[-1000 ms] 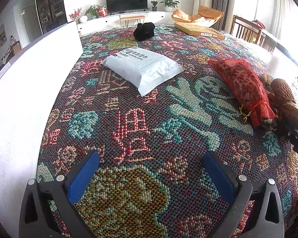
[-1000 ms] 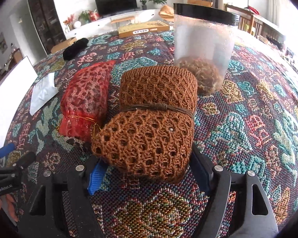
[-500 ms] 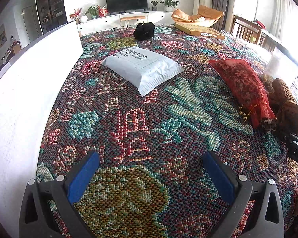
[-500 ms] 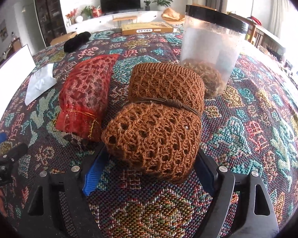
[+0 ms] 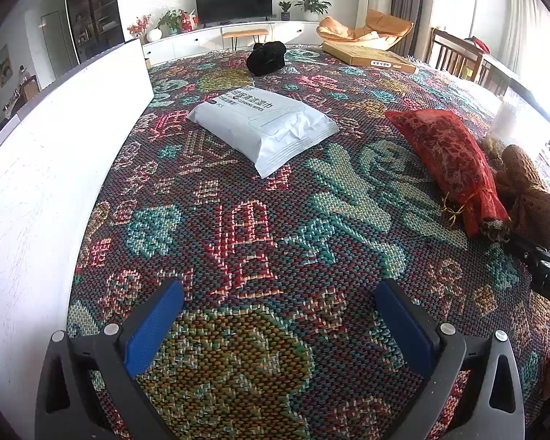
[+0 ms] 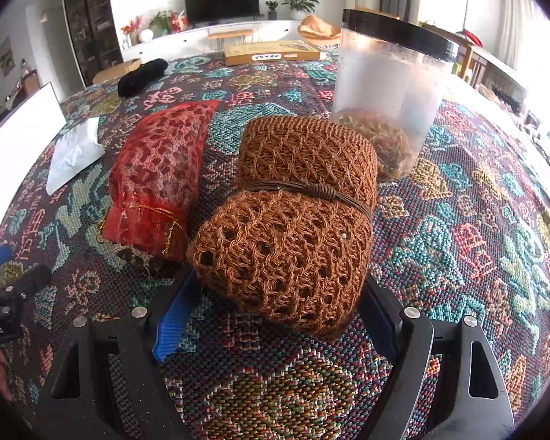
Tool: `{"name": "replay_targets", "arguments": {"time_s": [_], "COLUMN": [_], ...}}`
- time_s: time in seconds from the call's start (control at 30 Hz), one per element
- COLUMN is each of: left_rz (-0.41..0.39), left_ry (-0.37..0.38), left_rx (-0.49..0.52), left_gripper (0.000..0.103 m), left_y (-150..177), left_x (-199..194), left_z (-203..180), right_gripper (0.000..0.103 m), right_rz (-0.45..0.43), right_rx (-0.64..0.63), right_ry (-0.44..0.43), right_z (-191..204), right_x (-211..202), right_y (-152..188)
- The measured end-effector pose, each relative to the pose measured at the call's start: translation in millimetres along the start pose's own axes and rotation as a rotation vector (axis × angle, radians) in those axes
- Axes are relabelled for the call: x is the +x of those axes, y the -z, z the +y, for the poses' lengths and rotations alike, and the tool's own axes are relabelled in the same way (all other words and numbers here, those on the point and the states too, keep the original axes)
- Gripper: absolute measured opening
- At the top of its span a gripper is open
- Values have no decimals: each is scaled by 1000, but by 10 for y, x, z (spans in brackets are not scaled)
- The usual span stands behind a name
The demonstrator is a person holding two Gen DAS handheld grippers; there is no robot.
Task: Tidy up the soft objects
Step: 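Grasp the white wipes pack with the left gripper while the right gripper holds the knitted roll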
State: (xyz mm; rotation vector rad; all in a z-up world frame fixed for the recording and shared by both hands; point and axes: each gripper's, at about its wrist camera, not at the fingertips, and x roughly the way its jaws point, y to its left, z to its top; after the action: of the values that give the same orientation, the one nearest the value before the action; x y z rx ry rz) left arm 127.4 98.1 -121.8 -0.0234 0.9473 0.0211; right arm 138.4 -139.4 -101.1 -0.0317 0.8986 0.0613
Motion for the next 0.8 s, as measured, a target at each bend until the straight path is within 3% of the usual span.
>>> {"name": "replay_targets", "arguments": {"time_s": [0.7,0.8], "left_rz": [2,60], "left_ry": [0,53], "left_rx": [-1,-25], "left_gripper": [103,103], "left_y": [-3,-103], "left_x": [5,2], "left_z": [-1,41], "right_gripper": [85,85], "right_rz": [0,0], "right_rx": [0,0], "right_ry": [0,0], "right_z": [1,1], "right_x": [-3,-3], "right_y": [-2,-3]}}
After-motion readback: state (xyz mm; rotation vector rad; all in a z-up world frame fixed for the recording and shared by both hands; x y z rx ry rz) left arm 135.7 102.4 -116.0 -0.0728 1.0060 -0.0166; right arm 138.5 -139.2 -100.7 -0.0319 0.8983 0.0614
